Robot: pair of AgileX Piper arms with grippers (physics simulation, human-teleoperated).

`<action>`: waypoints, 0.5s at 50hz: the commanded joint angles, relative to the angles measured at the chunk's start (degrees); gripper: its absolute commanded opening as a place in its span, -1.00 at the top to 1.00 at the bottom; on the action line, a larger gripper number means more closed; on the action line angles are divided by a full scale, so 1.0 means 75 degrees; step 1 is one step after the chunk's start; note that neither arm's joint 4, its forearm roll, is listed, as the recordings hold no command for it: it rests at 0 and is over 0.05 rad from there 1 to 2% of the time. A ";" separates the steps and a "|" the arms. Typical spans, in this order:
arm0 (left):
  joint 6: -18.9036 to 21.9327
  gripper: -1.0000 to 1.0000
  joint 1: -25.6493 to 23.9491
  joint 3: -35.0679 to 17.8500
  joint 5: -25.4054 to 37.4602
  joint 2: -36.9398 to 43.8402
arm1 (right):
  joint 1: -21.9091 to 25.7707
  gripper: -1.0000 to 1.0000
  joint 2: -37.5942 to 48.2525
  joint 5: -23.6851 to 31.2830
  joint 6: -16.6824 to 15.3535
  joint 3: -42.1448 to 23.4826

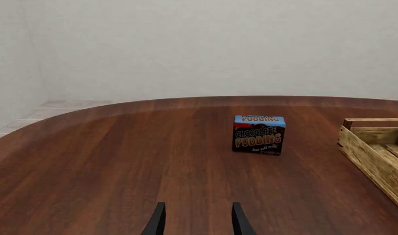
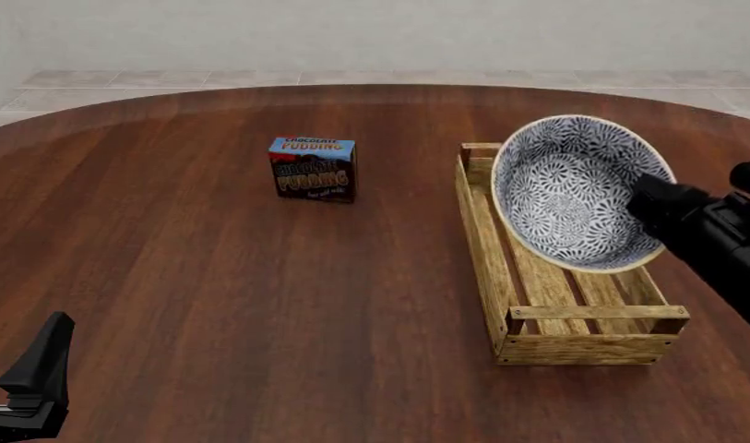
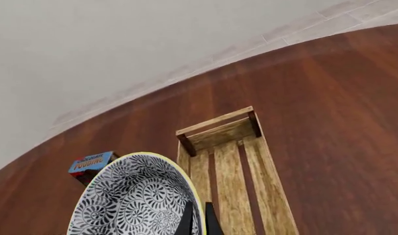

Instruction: Pick up the bowl on the left and put it in the tray.

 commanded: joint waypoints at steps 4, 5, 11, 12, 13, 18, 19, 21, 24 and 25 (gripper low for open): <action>0.0000 -1.00 0.0000 0.0000 0.0000 0.0000 | -0.0121 1.00 0.0257 -0.0253 0.0126 0.0123; 0.0000 -1.00 0.0000 0.0000 0.0000 0.0000 | -0.0129 1.00 0.0274 -0.0259 0.0124 0.0124; 0.0000 -1.00 0.0000 0.0000 0.0000 0.0000 | -0.0171 1.00 0.0332 -0.0302 0.0125 0.0134; 0.0000 -1.00 0.0000 0.0000 0.0000 0.0000 | -0.0170 1.00 0.0332 -0.0305 0.0120 0.0136; 0.0000 -1.00 0.0000 0.0000 0.0000 0.0000 | -0.0182 1.00 0.0339 -0.0311 0.0128 0.0136; 0.0000 -1.00 0.0000 0.0000 0.0000 0.0000 | -0.0225 1.00 0.0333 -0.0317 0.0117 0.0139; 0.0000 -1.00 0.0000 0.0000 0.0000 0.0000 | -0.0222 1.00 0.0329 -0.0320 0.0112 0.0146; 0.0000 -1.00 0.0000 0.0000 0.0000 0.0000 | -0.0206 1.00 0.0333 -0.0329 0.0111 0.0172; 0.0000 -1.00 0.0000 0.0000 0.0000 0.0000 | -0.0227 1.00 0.0369 -0.0360 0.0071 0.0202; 0.0000 -1.00 0.0000 0.0000 0.0000 0.0000 | -0.0234 1.00 0.0377 -0.0365 0.0078 0.0202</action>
